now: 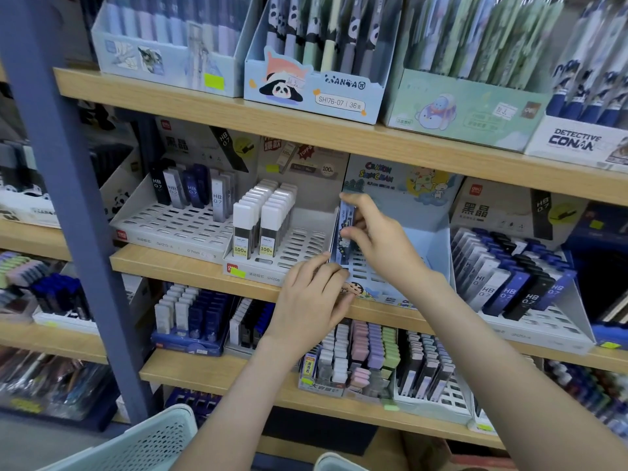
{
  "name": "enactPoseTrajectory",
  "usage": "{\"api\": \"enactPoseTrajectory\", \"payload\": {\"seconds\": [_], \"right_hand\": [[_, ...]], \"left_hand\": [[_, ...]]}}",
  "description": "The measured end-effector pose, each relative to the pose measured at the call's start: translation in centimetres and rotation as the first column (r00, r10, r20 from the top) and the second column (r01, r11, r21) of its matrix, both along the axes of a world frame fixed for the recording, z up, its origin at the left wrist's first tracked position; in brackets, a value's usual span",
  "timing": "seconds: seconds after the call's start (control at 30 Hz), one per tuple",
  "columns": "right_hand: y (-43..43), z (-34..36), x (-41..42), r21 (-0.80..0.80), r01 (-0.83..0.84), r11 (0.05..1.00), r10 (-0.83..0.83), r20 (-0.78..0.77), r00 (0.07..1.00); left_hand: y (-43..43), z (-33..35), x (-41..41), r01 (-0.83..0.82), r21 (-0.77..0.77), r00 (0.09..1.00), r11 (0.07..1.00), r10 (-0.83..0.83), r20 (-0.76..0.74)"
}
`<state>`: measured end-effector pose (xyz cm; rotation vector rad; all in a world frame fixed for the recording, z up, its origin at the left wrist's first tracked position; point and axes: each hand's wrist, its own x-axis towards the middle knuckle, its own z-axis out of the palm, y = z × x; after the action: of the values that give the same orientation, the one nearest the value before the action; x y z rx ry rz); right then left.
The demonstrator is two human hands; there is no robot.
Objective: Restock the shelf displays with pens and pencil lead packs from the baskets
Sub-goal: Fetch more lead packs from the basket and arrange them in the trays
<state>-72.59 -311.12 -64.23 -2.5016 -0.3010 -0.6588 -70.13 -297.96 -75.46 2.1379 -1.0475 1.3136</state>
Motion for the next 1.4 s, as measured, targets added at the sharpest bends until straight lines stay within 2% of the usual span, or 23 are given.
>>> {"api": "enactPoseTrajectory", "payload": {"seconds": [0.1,0.2,0.27,0.43,0.57,0.7,0.8,0.93,0.97,1.03,1.1,1.3,1.4], "right_hand": [[-0.1,-0.1,-0.2,-0.039,0.005,0.999,-0.004,0.019,1.000],[0.6,-0.3,-0.7,-0.221,-0.064,0.973,0.076,0.047,0.996],[0.9,-0.2,-0.7,-0.257,-0.079,0.963,0.095,0.053,0.994],[0.5,-0.2,-0.4,0.045,-0.018,0.999,0.015,0.082,0.997],[-0.4,-1.0,0.0,0.293,-0.006,0.956,-0.029,0.114,0.993],[-0.9,-1.8,0.1,0.370,-0.004,0.929,-0.043,0.118,0.992],[-1.0,-1.5,-0.3,0.257,-0.005,0.967,-0.025,0.114,0.993],[0.0,-1.3,-0.3,-0.083,-0.068,0.994,0.067,-0.018,0.998],[0.3,-1.4,-0.1,-0.143,-0.068,0.987,0.069,0.002,0.998],[0.4,-1.7,0.3,-0.257,0.002,0.966,0.039,0.152,0.988],[0.0,-1.6,0.5,-0.276,0.073,0.958,-0.007,0.233,0.973],[-1.9,-1.5,1.1,-0.186,0.083,0.979,-0.058,0.137,0.989],[-2.2,-1.9,1.0,-0.165,0.067,0.984,-0.043,0.145,0.989]], "left_hand": [[0.0,0.0,0.0,0.000,-0.002,1.000,1.000,0.000,0.000],[0.0,0.0,0.0,0.000,-0.004,1.000,1.000,0.000,0.004],[0.0,-0.1,0.0,-0.002,-0.003,1.000,1.000,0.002,0.004],[0.0,0.0,0.0,-0.003,0.002,1.000,1.000,0.003,-0.005],[0.0,0.0,0.0,-0.002,-0.003,1.000,1.000,0.002,0.002],[0.0,0.0,0.0,-0.006,0.004,1.000,1.000,0.006,-0.010],[0.0,0.0,0.0,-0.007,0.007,1.000,1.000,0.007,-0.009],[0.0,-0.1,0.0,-0.011,0.009,1.000,1.000,0.011,-0.009],[0.0,-0.1,0.0,-0.012,0.009,1.000,1.000,0.012,-0.008],[0.0,0.0,0.0,-0.012,0.008,1.000,1.000,0.012,-0.008],[0.0,0.0,0.0,-0.010,0.008,1.000,1.000,0.010,-0.009],[0.0,0.0,0.0,0.003,0.004,1.000,1.000,-0.003,-0.001],[0.0,0.1,0.0,-0.003,0.004,1.000,1.000,0.003,0.006]]}}
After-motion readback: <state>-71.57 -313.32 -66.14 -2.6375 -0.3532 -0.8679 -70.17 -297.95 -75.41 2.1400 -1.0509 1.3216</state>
